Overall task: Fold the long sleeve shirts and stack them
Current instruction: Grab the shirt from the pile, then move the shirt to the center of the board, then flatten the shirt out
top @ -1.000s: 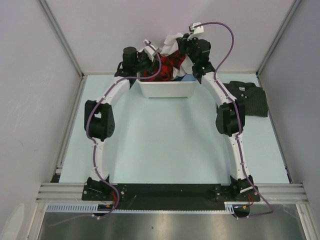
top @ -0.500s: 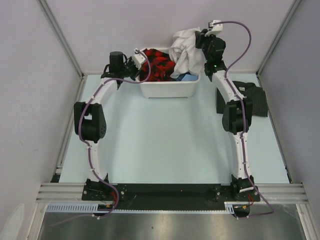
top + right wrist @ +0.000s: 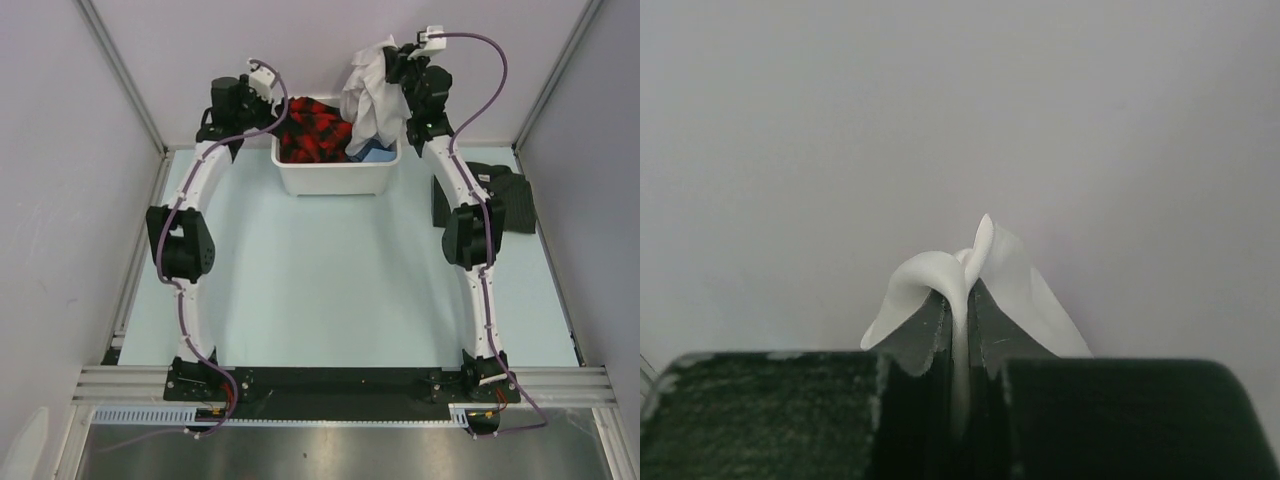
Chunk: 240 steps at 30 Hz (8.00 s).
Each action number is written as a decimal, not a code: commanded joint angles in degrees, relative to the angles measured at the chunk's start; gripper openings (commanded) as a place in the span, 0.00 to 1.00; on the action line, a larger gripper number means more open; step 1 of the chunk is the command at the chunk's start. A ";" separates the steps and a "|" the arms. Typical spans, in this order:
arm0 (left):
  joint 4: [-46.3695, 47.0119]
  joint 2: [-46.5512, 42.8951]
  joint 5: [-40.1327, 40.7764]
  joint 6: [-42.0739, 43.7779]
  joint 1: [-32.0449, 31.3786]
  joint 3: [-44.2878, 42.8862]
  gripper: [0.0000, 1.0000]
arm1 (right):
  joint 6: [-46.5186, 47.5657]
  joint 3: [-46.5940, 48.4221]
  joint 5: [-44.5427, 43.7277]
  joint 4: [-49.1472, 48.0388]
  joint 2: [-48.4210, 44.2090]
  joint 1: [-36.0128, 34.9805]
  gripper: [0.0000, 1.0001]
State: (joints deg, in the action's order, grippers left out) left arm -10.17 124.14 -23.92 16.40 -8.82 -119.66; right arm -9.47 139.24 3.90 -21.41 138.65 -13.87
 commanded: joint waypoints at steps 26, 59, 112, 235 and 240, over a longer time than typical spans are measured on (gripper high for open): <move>5.27 -46.08 -17.90 -17.12 17.86 41.06 1.00 | 4.66 -26.71 13.85 16.83 -51.26 -19.88 0.00; -30.70 -47.24 -0.43 27.37 3.55 76.33 0.94 | 39.79 -71.74 23.62 60.61 -41.89 0.42 0.92; -19.80 -19.02 -28.20 8.83 -18.60 20.26 0.00 | 20.29 -76.75 41.18 38.12 -55.78 -2.91 1.00; -7.85 -39.68 -14.51 -4.35 -25.13 47.22 0.00 | 22.12 -84.58 25.37 61.48 -77.66 18.79 0.00; -13.02 -39.40 -22.31 8.87 -24.80 50.82 0.22 | 22.58 -85.18 25.19 61.06 -76.08 19.05 0.00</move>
State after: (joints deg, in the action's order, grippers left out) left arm -15.00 84.33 -40.82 17.10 -29.45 -74.17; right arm 10.61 53.91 29.08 39.42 62.22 4.91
